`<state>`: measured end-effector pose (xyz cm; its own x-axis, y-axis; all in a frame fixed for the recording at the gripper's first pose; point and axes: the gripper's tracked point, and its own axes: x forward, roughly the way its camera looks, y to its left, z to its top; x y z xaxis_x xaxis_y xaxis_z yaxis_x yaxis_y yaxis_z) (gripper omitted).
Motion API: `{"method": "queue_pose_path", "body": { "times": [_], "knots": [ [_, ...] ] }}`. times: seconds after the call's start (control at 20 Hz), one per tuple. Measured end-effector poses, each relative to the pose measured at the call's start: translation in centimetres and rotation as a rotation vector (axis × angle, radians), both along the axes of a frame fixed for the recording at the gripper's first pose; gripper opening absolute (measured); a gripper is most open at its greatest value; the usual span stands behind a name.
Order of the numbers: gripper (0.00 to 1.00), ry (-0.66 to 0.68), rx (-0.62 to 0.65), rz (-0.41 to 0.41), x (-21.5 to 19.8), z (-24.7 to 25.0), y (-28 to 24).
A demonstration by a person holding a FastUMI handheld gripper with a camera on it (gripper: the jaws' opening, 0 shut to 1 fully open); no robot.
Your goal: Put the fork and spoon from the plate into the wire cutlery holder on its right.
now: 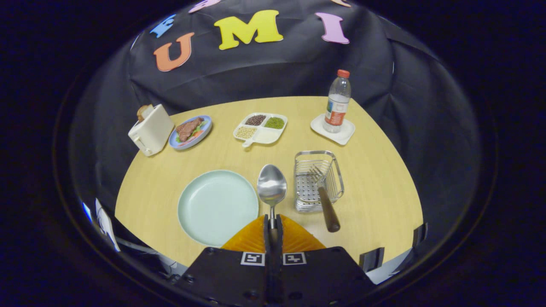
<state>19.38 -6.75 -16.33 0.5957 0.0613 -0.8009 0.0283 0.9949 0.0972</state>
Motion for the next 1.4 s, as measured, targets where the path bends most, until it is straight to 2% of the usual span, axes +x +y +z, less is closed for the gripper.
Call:
{"method": "queue_pose_path", "body": {
  "times": [0.5,0.8,1.1,1.2,1.4],
  "knots": [
    [0.01,0.015,0.015,-0.066,1.8,0.9,-5.1],
    [0.01,0.028,0.017,-0.048,2.4,0.7,-4.7],
    [0.01,0.031,0.024,-0.068,2.5,0.6,-4.8],
    [0.02,0.023,0.028,-0.078,2.8,0.6,-4.8],
    [0.13,-0.042,0.044,-0.085,3.6,1.8,-4.8]
  ]
}}
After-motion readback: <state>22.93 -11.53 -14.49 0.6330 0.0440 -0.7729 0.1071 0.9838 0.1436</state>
